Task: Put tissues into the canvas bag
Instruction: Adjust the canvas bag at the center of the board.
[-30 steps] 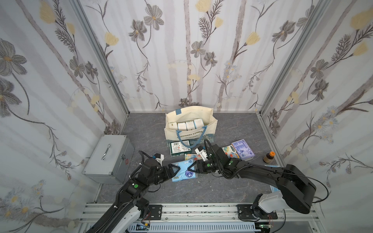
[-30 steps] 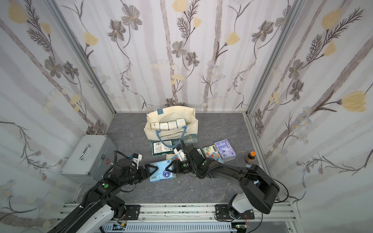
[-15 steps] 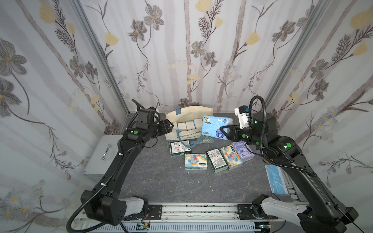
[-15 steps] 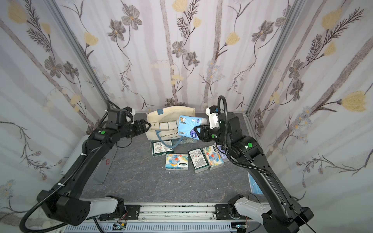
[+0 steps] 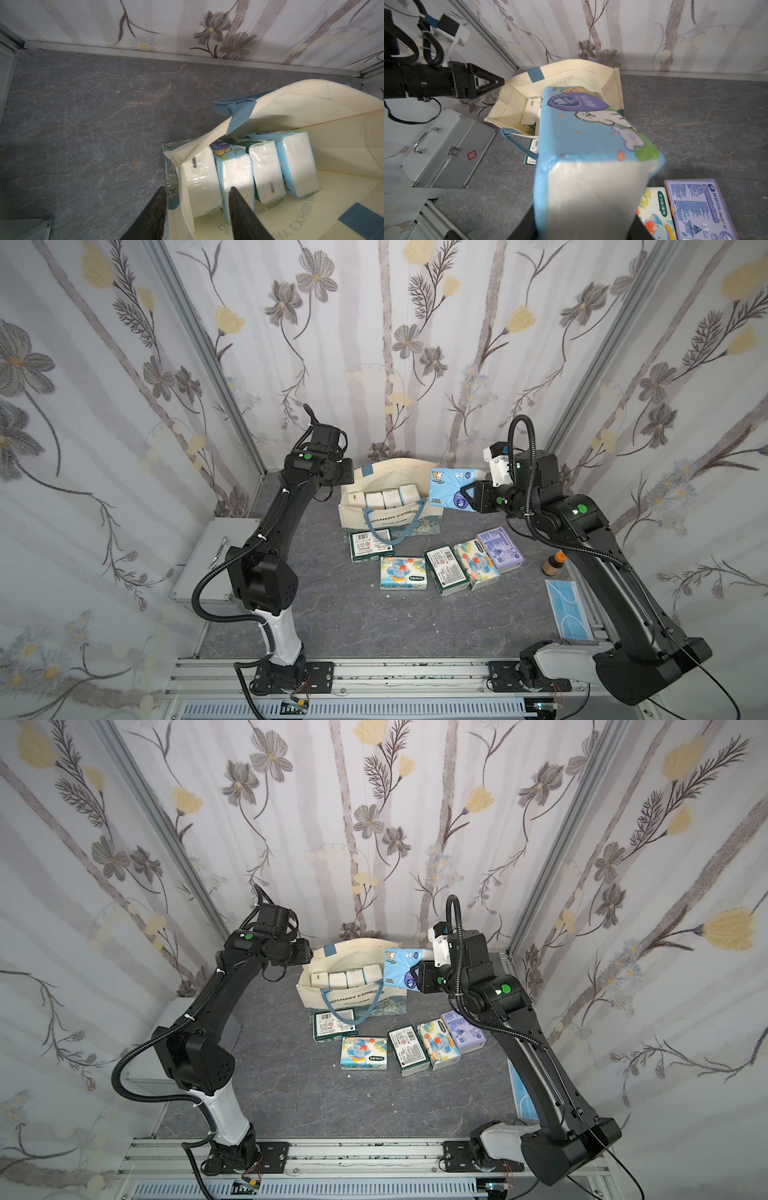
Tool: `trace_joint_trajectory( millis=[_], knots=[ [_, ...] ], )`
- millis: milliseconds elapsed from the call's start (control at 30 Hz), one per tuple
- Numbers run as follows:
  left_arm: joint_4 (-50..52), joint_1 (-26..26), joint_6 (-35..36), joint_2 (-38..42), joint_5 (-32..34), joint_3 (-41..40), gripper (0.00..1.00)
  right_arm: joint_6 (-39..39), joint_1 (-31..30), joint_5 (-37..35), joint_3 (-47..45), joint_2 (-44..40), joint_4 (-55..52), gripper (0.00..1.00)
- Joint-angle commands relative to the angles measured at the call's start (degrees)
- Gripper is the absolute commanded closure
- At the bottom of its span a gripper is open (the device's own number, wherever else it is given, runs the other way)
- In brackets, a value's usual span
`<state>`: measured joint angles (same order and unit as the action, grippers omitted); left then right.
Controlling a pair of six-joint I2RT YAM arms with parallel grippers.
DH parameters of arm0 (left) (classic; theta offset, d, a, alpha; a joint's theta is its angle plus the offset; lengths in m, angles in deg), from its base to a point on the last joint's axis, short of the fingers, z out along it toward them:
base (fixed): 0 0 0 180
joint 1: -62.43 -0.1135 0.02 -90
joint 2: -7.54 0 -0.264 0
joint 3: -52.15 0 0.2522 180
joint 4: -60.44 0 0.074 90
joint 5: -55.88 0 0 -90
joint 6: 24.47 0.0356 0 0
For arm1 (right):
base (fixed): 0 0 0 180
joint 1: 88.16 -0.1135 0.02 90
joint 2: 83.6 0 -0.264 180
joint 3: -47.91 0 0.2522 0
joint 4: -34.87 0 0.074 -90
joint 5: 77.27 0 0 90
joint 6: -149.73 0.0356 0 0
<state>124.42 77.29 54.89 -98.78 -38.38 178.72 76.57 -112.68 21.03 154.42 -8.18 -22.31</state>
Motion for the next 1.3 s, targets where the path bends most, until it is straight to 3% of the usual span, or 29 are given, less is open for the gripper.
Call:
trace_joint_trajectory(
  millis=[0, 133, 400, 500, 533, 633, 700, 800, 867, 1100, 1267],
  knots=[
    [2.4, -0.1, 1.8, -1.2, 0.5, 1.1, 0.54, -0.5, -0.1, 2.4, 3.1, 2.3, 5.2, 0.59],
    [2.9, -0.1, 2.7, -2.4, -1.5, 2.5, 0.79, 0.6, 0.0, 4.9, 6.8, 7.6, 9.3, 0.61],
    [1.8, -0.5, 2.3, -4.6, -6.5, 2.9, 1.0, -4.7, -1.8, 0.7, 14.1, 21.3, 10.2, 0.62],
    [1.0, -1.3, 1.0, -5.4, -9.2, 2.7, 1.0, -7.1, -3.4, -3.1, 16.6, 23.8, 6.6, 0.62],
    [1.0, -1.7, 0.6, -5.8, -10.5, 2.8, 0.95, -8.0, -4.3, -4.9, 16.1, 23.8, 6.0, 0.62],
    [1.2, -3.4, -0.2, -6.3, -12.5, 2.8, 0.64, -9.6, -6.8, -9.4, 14.0, 23.6, 5.0, 0.62],
    [0.5, -4.7, -0.7, -6.0, -13.6, 1.7, 0.58, -10.6, -8.4, -11.7, 13.0, 23.7, 3.7, 0.62],
    [-1.0, -5.9, -1.1, -5.4, -14.5, -0.9, 0.57, -11.1, -10.7, -14.3, 10.0, 22.5, 3.2, 0.62],
    [-1.5, -5.8, -1.1, -4.9, -15.0, -2.0, 0.6, -10.6, -11.7, -14.8, 7.7, 21.2, 3.5, 0.61],
    [-2.8, -2.3, -0.9, -0.4, -11.8, -4.6, 1.0, -7.6, -16.2, -19.8, -1.9, 12.9, 4.4, 0.62],
    [-5.2, 5.2, -1.8, 7.0, -5.5, -11.2, 1.0, -3.9, -19.4, -24.5, -13.4, 6.1, 7.4, 0.62]
  ],
)
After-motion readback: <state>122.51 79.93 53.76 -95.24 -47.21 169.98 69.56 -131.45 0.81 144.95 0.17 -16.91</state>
